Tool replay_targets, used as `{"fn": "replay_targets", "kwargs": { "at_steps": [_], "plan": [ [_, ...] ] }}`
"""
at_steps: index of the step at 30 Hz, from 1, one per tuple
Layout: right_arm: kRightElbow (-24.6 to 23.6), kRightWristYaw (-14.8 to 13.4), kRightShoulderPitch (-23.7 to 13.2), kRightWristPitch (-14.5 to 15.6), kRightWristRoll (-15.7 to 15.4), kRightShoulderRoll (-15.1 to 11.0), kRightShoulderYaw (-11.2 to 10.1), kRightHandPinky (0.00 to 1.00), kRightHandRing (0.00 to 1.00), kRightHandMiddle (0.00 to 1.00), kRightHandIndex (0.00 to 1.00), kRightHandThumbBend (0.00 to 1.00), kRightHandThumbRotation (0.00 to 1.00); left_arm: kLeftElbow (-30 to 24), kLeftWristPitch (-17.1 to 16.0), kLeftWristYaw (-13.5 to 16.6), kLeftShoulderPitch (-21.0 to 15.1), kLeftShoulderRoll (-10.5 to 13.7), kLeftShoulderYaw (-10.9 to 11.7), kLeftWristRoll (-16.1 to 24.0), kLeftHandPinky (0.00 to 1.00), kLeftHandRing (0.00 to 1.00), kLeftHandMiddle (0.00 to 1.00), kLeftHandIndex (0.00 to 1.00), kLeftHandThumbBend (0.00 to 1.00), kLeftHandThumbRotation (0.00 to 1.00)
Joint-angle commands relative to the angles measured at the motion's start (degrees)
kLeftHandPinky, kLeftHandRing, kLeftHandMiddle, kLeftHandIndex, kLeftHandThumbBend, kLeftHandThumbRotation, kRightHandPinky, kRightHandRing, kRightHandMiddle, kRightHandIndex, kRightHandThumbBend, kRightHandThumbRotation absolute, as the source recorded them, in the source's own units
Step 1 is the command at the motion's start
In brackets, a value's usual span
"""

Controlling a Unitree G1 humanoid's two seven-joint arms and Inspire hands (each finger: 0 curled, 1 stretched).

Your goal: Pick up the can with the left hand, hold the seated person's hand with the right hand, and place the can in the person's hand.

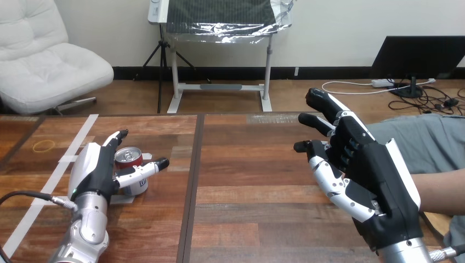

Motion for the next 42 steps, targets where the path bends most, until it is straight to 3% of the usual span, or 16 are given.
{"fn": "replay_targets", "kwargs": {
  "at_steps": [1, 21, 33, 42],
  "plan": [
    [-2.15, -0.13, -3.48, 0.2, 0.19, -0.56, -0.66, 0.68, 0.86, 0.92, 0.88, 0.21, 0.14, 0.42, -0.04, 1.72, -5.16, 1.39, -1.47, 1.28, 0.83, 0.9, 0.91, 0.9, 0.96, 0.48],
    [-2.08, 0.03, -3.47, 0.0, 0.01, -0.81, -0.81, 0.69, 0.86, 0.91, 0.88, 0.21, 0.15, 1.82, 0.02, 3.52, -5.04, 1.59, -2.53, 1.18, 0.81, 0.88, 0.9, 0.89, 0.94, 0.48],
    [-2.22, 0.17, -3.51, 0.4, 0.26, -0.91, -0.89, 0.7, 0.86, 0.91, 0.88, 0.22, 0.15, 2.9, -0.04, 3.44, -5.08, 0.91, -1.31, -0.73, 0.78, 0.85, 0.88, 0.87, 0.92, 0.43],
    [-2.08, 0.23, -3.55, 0.17, 0.36, -0.84, -0.92, 0.7, 0.86, 0.9, 0.88, 0.21, 0.16, 3.46, 1.69, 2.55, -5.63, 0.09, -0.43, -2.5, 0.74, 0.82, 0.86, 0.85, 0.88, 0.36]
  ]
}}
